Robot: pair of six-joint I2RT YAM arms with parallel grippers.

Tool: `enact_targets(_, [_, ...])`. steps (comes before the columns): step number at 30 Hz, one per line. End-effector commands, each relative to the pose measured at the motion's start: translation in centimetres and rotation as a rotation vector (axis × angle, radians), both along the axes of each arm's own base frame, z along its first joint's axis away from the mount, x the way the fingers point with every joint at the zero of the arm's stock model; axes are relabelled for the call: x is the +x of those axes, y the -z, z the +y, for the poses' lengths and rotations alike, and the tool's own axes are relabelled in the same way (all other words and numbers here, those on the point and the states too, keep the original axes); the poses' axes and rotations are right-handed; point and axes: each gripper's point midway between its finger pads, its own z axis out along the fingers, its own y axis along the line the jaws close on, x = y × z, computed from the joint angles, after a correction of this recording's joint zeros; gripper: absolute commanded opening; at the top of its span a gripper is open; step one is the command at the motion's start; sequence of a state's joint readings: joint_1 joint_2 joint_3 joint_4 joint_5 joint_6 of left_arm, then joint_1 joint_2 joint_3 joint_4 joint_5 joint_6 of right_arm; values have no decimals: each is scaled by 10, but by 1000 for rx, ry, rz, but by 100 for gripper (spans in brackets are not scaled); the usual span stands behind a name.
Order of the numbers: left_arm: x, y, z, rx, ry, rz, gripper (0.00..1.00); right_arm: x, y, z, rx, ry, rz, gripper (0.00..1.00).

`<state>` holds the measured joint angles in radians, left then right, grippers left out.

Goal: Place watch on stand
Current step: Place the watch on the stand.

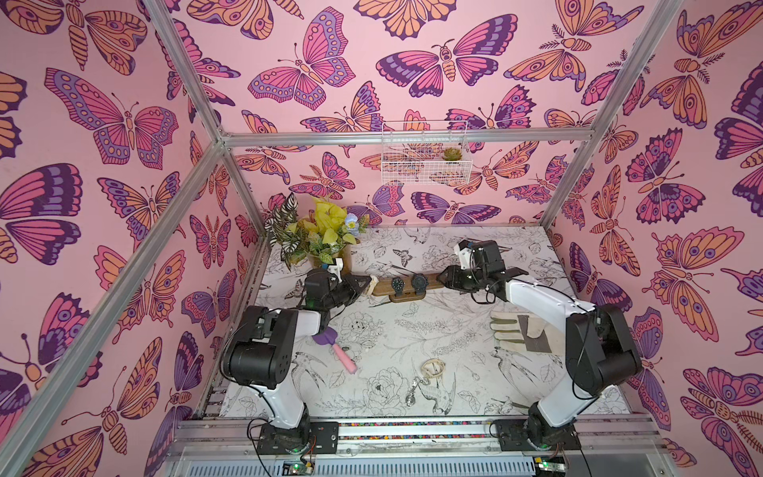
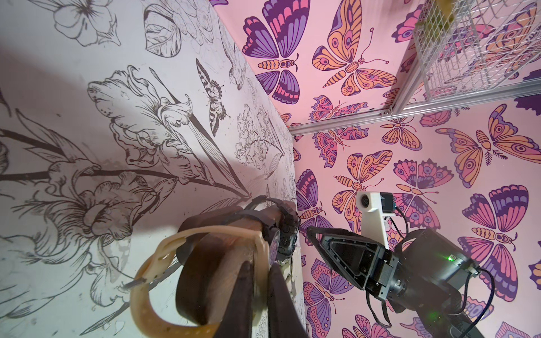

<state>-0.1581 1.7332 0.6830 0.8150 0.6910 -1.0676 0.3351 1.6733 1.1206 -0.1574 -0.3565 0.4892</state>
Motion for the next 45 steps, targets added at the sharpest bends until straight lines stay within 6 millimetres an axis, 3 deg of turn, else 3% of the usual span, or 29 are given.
enact_targets(1, [-5,-4,-4,-1,3,-12,0,15,-11,-17,-72,72,-39,45])
enact_targets(6, [-8,-2,-9,0,11,-5,0,23,-5,-22,-105,95,-35,45])
enact_targets(12, [-8,2,-14,4,17,4,0,27,0,-12,-71,68,-15,45])
enact_targets(25, [-5,15,-22,11,24,29,0,20,23,-2,-38,38,47,45])
enact_targets(37, [-6,20,-31,17,35,34,0,10,27,4,-42,20,56,45])
enact_targets(42, [-6,17,-31,18,34,24,25,5,25,4,-46,18,53,44])
enact_targets(45, [-6,15,-31,20,31,20,31,1,25,5,-47,14,53,44])
